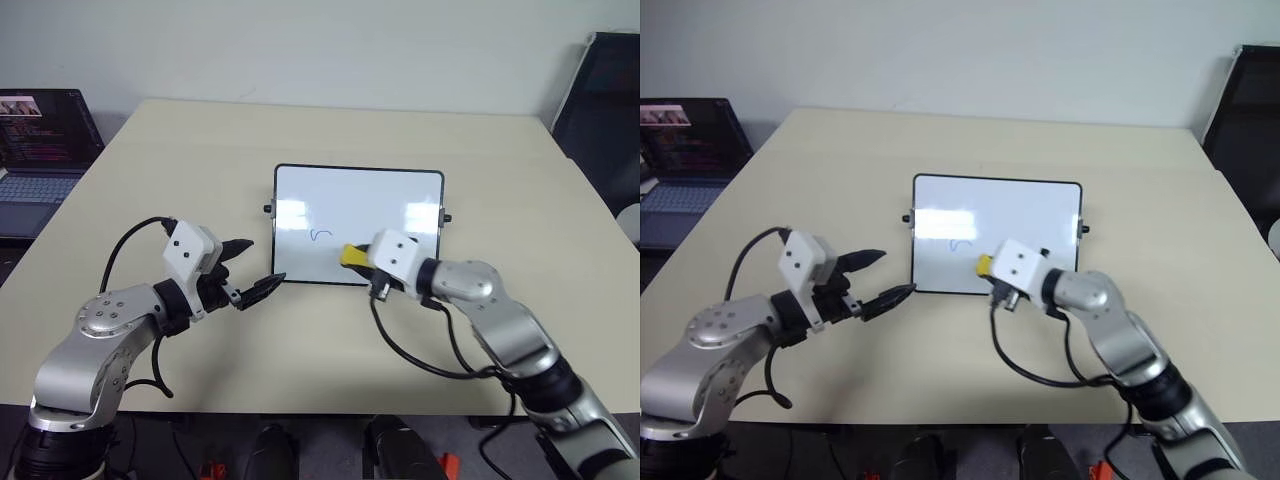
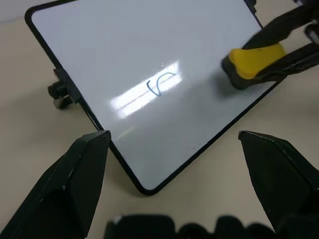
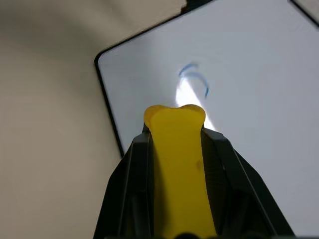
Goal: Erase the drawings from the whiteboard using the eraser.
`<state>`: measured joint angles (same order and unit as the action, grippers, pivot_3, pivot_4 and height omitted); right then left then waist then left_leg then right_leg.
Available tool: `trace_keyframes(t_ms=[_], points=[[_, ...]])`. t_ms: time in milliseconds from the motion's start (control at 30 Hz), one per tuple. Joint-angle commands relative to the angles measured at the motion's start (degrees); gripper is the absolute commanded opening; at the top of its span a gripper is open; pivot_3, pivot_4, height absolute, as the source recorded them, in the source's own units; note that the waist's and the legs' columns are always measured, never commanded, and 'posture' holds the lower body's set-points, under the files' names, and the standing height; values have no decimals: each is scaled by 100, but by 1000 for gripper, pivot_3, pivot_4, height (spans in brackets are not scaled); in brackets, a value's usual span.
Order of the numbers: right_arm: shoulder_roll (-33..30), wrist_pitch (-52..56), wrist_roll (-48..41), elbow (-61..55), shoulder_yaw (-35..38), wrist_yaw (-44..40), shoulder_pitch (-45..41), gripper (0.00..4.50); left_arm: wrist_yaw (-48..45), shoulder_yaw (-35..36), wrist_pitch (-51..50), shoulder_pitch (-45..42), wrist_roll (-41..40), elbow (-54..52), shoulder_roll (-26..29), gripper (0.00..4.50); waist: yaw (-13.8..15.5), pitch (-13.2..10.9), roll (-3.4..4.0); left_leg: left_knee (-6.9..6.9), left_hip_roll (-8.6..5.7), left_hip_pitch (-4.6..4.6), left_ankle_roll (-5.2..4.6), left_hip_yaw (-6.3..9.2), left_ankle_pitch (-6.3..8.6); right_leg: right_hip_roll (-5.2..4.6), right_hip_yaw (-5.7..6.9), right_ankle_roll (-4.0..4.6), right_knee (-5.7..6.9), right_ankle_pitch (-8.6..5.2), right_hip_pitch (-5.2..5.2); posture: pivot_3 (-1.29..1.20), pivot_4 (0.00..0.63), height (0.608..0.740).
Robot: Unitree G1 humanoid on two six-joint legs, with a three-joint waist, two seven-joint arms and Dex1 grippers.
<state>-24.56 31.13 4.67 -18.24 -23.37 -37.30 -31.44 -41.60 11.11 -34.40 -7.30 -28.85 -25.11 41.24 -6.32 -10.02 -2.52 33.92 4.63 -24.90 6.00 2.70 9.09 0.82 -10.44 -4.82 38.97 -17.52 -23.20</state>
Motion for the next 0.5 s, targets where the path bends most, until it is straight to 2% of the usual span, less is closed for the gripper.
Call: trace_keyframes(t_ms=[33, 233, 333, 500], points=[[367, -455, 332, 621, -157, 288, -544, 994, -237, -57, 344, 53, 120, 65, 92, 4500, -4, 0, 0, 0, 0, 0, 0, 1, 0, 0, 2, -2, -1, 1, 1, 0, 150, 740], [1002, -1246, 819, 2173, -275, 843, -1321, 994, -500, -8, 723, 218, 206, 347, 67, 4500, -5, -2, 3, -6, 2, -2, 0, 6, 0, 0, 12, -22, 1, 14, -1, 0, 150, 740], [1059, -1140, 980, 2691, -485, 581, -1424, 994, -651, -4, 1000, 236, 292, 662, 43, 4500, 34, -1, 2, -8, 2, -4, 2, 9, 1, 0, 16, -20, 0, 14, 1, 0, 150, 740], [840, -956, 1138, 2556, -798, -113, -1346, 986, -829, -45, 1420, 251, 414, 1093, -21, 4500, 24, -3, 6, -6, 4, -2, 1, 13, 1, 2, 19, -22, 7, 12, 2, 0, 150, 740]])
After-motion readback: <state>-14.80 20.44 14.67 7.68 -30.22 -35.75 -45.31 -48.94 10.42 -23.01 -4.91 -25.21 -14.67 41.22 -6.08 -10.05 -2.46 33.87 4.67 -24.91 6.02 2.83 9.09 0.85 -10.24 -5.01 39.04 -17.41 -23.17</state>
